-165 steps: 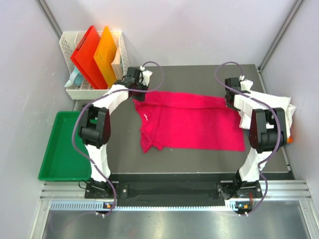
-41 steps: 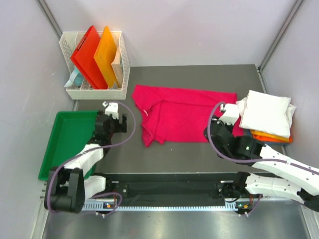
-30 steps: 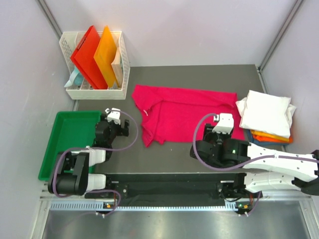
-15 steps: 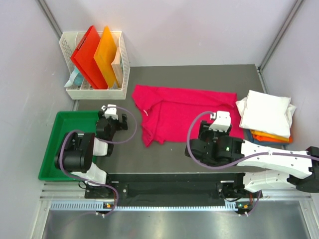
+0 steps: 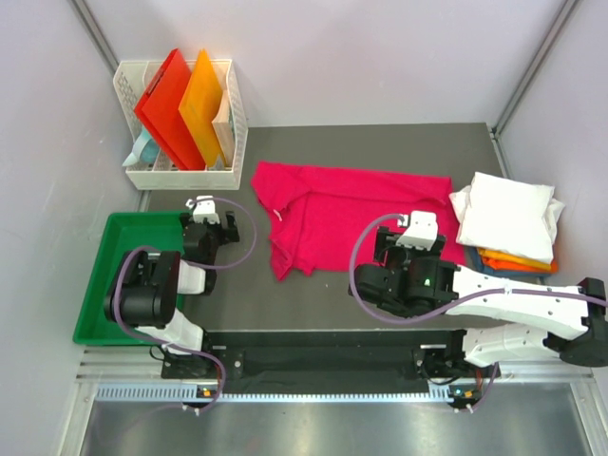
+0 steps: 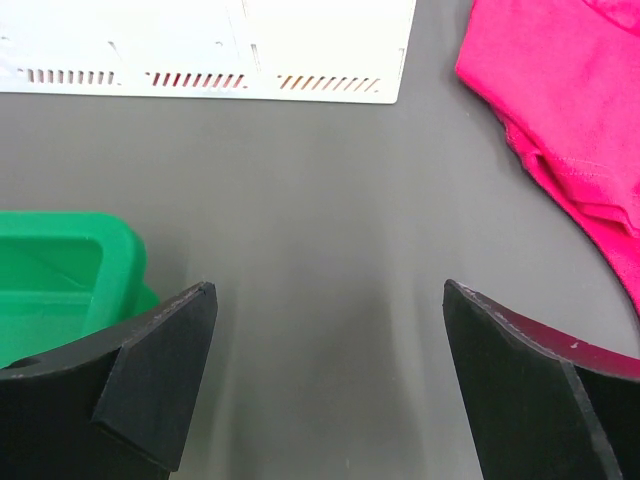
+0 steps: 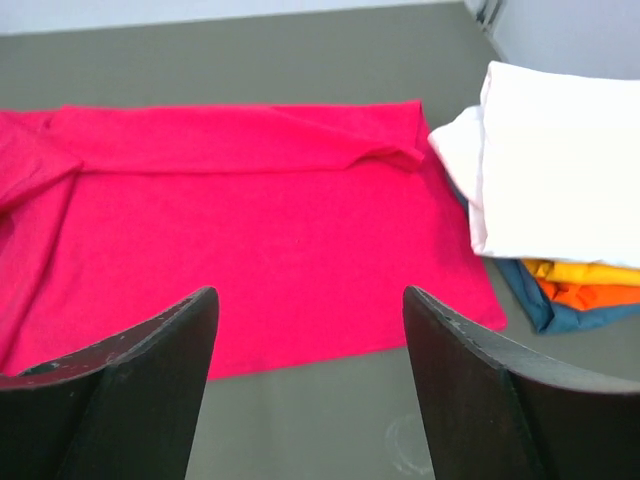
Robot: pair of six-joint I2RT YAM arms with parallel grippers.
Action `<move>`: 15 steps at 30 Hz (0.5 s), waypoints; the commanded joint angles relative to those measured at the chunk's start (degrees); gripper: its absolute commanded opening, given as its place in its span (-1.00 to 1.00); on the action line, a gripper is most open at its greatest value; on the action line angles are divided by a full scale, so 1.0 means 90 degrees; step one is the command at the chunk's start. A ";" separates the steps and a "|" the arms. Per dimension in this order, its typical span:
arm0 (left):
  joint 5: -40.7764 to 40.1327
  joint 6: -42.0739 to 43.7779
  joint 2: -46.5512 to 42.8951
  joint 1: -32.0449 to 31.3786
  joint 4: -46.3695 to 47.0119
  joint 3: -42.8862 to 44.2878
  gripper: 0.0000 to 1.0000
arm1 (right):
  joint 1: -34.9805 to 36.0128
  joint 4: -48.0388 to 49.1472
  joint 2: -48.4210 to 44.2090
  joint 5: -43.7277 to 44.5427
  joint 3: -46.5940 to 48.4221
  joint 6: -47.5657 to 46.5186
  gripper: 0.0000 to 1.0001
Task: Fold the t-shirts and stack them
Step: Grap the side of the flattened tshirt closest away from the robot with both arms
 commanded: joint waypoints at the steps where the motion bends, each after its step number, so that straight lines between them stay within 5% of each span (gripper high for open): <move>1: -0.0181 -0.0114 0.0035 0.0027 0.0466 0.0039 0.98 | -0.0271 0.0063 0.0095 0.0770 0.0250 -0.0001 0.53; 8: -0.0172 -0.0114 0.0025 0.0027 0.0446 0.0048 0.98 | -0.0955 0.1672 0.0242 0.0567 -0.0081 -0.1483 0.66; 15: -0.0181 -0.0124 0.0015 0.0027 0.0437 0.0048 0.98 | -0.1336 0.4867 -0.0431 -0.0956 -0.0922 -0.4275 0.75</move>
